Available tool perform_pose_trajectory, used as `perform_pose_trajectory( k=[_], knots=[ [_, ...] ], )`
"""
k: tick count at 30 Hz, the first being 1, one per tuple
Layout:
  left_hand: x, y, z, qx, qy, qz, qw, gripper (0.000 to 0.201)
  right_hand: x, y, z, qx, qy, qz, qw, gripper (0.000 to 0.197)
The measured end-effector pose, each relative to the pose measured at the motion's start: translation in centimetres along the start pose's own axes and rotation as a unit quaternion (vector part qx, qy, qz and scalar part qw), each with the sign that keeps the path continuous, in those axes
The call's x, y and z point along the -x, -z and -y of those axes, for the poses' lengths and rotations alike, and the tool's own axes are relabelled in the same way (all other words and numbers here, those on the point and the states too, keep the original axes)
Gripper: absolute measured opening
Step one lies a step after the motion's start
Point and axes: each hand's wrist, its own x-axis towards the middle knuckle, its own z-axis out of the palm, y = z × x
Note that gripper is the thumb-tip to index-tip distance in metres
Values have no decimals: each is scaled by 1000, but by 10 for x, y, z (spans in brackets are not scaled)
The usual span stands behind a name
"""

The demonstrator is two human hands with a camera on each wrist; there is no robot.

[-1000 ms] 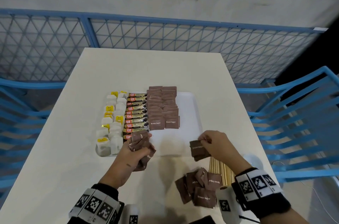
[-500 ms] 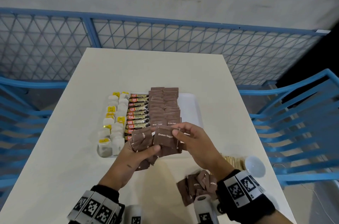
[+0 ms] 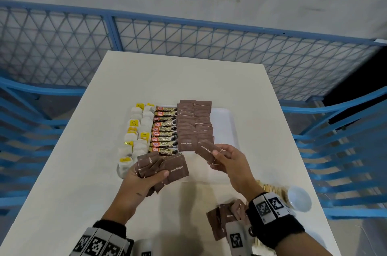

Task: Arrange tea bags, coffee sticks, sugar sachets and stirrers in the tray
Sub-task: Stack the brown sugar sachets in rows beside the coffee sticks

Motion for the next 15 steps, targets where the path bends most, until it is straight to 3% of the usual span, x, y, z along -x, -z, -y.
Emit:
perform_pose_trajectory(
  k=[5, 15],
  knots=[
    [-8, 20, 0, 21, -4, -24, 999, 25, -29, -4, -9, 94, -26, 5, 995, 15],
    [-16, 45, 4, 44, -6, -74, 996, 33, -72, -35, -26, 336, 51, -4, 940, 16]
  ],
)
